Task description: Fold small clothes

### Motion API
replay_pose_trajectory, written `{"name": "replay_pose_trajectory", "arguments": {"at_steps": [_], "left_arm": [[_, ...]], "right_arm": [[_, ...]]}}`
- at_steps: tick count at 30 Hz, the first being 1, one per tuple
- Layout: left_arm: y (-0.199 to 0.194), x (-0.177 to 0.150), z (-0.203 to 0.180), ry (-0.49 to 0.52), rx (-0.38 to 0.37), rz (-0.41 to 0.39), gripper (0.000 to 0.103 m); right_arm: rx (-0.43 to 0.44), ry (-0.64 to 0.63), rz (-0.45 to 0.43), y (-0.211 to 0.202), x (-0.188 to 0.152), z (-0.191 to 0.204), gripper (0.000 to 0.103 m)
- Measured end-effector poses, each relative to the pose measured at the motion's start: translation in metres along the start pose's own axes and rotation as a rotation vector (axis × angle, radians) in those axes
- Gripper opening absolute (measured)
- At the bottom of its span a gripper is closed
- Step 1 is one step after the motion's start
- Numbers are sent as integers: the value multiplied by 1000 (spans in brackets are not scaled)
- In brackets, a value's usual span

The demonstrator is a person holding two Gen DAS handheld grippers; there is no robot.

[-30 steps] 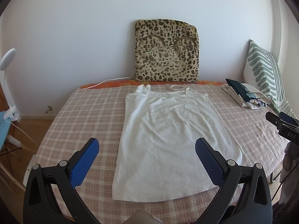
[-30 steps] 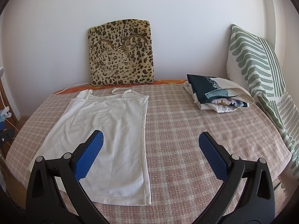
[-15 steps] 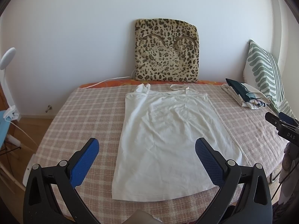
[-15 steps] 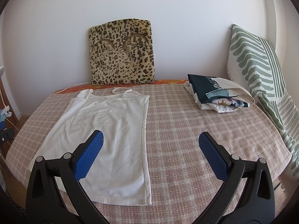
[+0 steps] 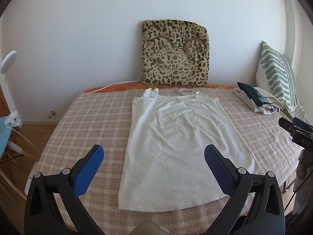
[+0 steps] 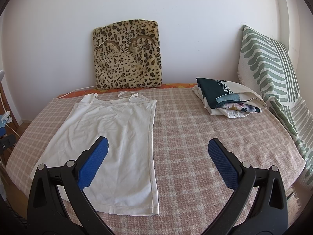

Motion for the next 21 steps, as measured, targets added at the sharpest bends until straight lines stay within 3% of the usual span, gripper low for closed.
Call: {"name": "replay_pose_trajectory", "arguments": {"at_steps": [21], "left_arm": [[0, 1, 1, 4, -5, 2, 102]], "right_arm": [[1, 2, 1, 1, 0, -1, 103]]}}
Point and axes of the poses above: each gripper's, at about its wrist camera, not at the fingertips, and y roughly the way its jaws point, z to its left, x to its top, the point moved 1 cm from there along y, roughly the way its jaws point, and after that the axes turned 11 degrees about z, right-handed, at the moved point
